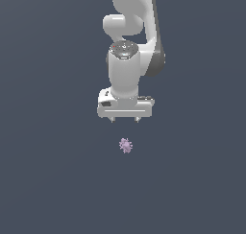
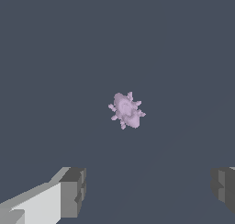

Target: Pick up the object and move it to a goal position.

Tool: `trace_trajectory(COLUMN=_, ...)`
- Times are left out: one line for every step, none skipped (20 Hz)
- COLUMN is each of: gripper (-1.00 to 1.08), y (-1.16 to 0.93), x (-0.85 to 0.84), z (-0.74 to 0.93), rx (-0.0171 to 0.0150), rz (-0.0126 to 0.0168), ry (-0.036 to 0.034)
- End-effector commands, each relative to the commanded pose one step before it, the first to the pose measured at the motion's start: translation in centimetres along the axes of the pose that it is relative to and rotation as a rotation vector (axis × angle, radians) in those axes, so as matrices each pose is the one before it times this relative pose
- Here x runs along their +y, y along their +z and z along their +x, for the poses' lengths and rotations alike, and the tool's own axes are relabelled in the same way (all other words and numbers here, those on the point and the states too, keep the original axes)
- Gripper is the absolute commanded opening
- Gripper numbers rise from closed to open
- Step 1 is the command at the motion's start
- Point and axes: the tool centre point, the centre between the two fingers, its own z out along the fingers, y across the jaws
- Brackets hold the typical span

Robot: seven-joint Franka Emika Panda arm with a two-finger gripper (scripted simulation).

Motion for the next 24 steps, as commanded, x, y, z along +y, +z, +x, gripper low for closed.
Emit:
trace_trajectory(gripper=1.00, y=0.000, x=0.001, z=0.000, rx=0.00000, rz=0.00000, ry=0.00000)
trace_trajectory(gripper=1.00, y=-0.025, x=-0.077, z=0.013, rx=0.00020, rz=0.00064, ry=-0.00018)
trace_trajectory(gripper=1.00, y=-0.071, x=-0.222, z=0.038, rx=0.00056, rz=0.00193, ry=-0.00049)
trace_trajectory(gripper=1.00, y=-0.113, x=-0.365, z=0.062, rx=0.00086, rz=0.00302, ry=-0.00081)
trace_trajectory(gripper=1.00, y=-0.157, x=-0.507, z=0.084, rx=0.00117, rz=0.00425, ry=-0.00124)
trace_trajectory(gripper=1.00, y=-0.193, x=-0.638, z=0.101, rx=0.00139, rz=0.00537, ry=-0.00176)
trace_trajectory(gripper=1.00, y=-0.168, x=-0.577, z=0.089, rx=0.00118, rz=0.00487, ry=-0.00188)
trace_trajectory(gripper=1.00, y=-0.116, x=-0.422, z=0.065, rx=0.00079, rz=0.00351, ry=-0.00168)
trace_trajectory(gripper=1.00, y=-0.068, x=-0.268, z=0.043, rx=0.00046, rz=0.00223, ry=-0.00141)
trace_trajectory(gripper=1.00, y=-0.024, x=-0.116, z=0.022, rx=0.00016, rz=0.00096, ry=-0.00098)
trace_trajectory(gripper=1.00, y=0.006, x=0.048, z=-0.002, rx=0.00000, rz=0.00000, ry=0.00000)
trace_trajectory(gripper=1.00, y=0.023, x=0.082, z=-0.021, rx=-0.00020, rz=-0.00106, ry=0.00087)
trace_trajectory(gripper=1.00, y=-0.014, x=0.035, z=-0.021, rx=0.00008, rz=-0.00022, ry=0.00168)
trace_trajectory(gripper=1.00, y=-0.022, x=0.000, z=-0.012, rx=0.00014, rz=0.00011, ry=0.00137)
trace_trajectory(gripper=1.00, y=0.000, x=0.003, z=0.005, rx=0.00000, rz=0.00000, ry=0.00000)
trace_trajectory(gripper=1.00, y=0.024, x=-0.021, z=0.016, rx=-0.00015, rz=0.00003, ry=-0.00195)
trace_trajectory(gripper=1.00, y=0.050, x=0.001, z=0.028, rx=-0.00032, rz=-0.00025, ry=-0.00314)
trace_trajectory(gripper=1.00, y=0.075, x=0.017, z=0.040, rx=-0.00048, rz=-0.00044, ry=-0.00443)
trace_trajectory(gripper=1.00, y=0.101, x=0.024, z=0.051, rx=-0.00065, rz=-0.00062, ry=-0.00587)
trace_trajectory(gripper=1.00, y=0.126, x=0.039, z=0.062, rx=-0.00081, rz=-0.00078, ry=-0.00719)
trace_trajectory(gripper=1.00, y=0.151, x=0.045, z=0.073, rx=-0.00098, rz=-0.00094, ry=-0.00860)
trace_trajectory(gripper=1.00, y=0.174, x=0.055, z=0.083, rx=-0.00114, rz=-0.00106, ry=-0.00984)
trace_trajectory(gripper=1.00, y=0.196, x=0.059, z=0.092, rx=-0.00129, rz=-0.00115, ry=-0.01106)
trace_trajectory(gripper=1.00, y=0.220, x=0.066, z=0.102, rx=-0.00145, rz=-0.00123, ry=-0.01242)
